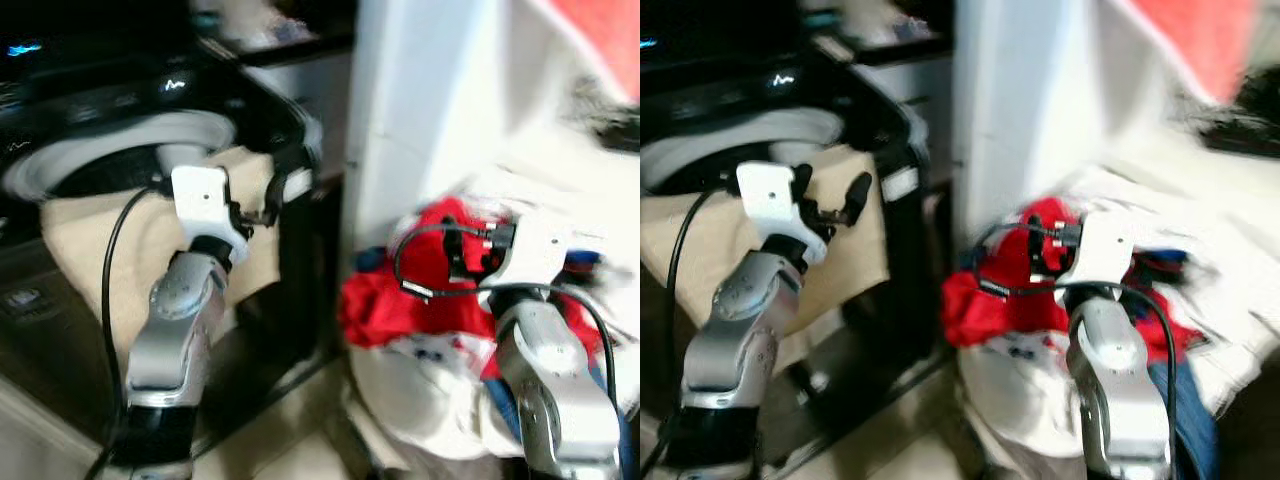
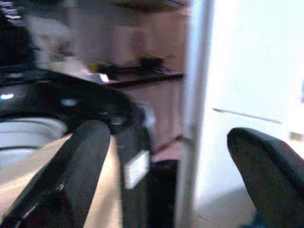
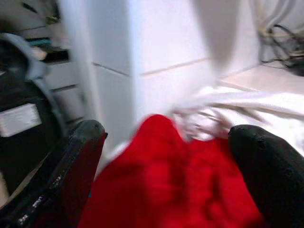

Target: Clothes washing

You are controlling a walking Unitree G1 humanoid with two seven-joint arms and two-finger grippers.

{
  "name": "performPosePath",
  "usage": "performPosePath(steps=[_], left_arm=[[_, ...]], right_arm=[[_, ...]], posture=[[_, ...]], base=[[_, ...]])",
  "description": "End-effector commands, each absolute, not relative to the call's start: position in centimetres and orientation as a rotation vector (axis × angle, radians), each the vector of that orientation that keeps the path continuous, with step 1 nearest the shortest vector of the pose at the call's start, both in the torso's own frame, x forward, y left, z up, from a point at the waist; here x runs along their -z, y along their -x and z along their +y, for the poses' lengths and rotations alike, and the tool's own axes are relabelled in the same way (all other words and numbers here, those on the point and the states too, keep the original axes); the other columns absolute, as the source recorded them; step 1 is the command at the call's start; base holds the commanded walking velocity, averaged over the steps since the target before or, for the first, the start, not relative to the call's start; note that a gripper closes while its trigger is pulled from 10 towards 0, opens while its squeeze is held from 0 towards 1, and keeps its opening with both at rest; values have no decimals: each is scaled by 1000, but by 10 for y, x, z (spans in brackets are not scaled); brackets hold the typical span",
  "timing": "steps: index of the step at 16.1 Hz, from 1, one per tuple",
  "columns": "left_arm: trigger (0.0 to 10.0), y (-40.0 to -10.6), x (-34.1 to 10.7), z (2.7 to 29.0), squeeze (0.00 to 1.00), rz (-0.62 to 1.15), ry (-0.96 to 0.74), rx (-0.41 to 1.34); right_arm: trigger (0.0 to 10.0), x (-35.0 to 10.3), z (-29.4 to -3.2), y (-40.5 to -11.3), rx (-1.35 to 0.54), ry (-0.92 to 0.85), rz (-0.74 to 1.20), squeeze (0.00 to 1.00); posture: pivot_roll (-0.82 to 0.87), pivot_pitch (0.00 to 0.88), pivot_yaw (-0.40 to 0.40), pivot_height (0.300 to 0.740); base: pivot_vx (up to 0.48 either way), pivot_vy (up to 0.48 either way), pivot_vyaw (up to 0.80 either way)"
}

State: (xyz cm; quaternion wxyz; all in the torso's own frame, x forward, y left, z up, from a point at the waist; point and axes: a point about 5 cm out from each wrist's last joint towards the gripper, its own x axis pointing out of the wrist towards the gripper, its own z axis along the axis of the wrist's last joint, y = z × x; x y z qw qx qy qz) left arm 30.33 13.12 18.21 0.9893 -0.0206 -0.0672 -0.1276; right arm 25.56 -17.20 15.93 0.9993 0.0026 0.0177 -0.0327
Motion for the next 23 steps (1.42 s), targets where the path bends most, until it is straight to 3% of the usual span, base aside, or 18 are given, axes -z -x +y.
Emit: performPosePath(steps=[1, 5, 15, 17, 20, 23], left_arm=[[10000, -303, -182, 126, 0, -109, 43, 288], [10000, -302, -180, 125, 0, -122, 13, 315], [10000, -303, -175, 123, 0, -86, 9, 327], [10000, -304, -176, 123, 0, -105, -101, 320], [10000, -305, -175, 122, 0, -93, -64, 324], [10000, -305, -174, 121, 0, -78, -36, 341]], right_arm=[[10000, -163, -173, -257, 76, -4, 28, 0], [10000, -161, -174, -255, 84, -3, 37, 0], [10000, -164, -176, -254, 96, -2, 25, 0], [10000, -164, -176, -253, 99, -5, 25, 0], [10000, -165, -175, -253, 101, -7, 22, 0], [10000, -164, -175, -253, 106, -9, 22, 0]], posture=[[-109, 0, 29, 740], [-112, 0, 28, 740], [-121, 0, 27, 740], [-120, 0, 28, 740], [-122, 0, 31, 740], [-121, 0, 35, 740]], base=[[0, 0, 0], [0, 60, -400], [0, 404, -160], [0, -240, 0], [0, -480, -267], [0, 320, -267]])
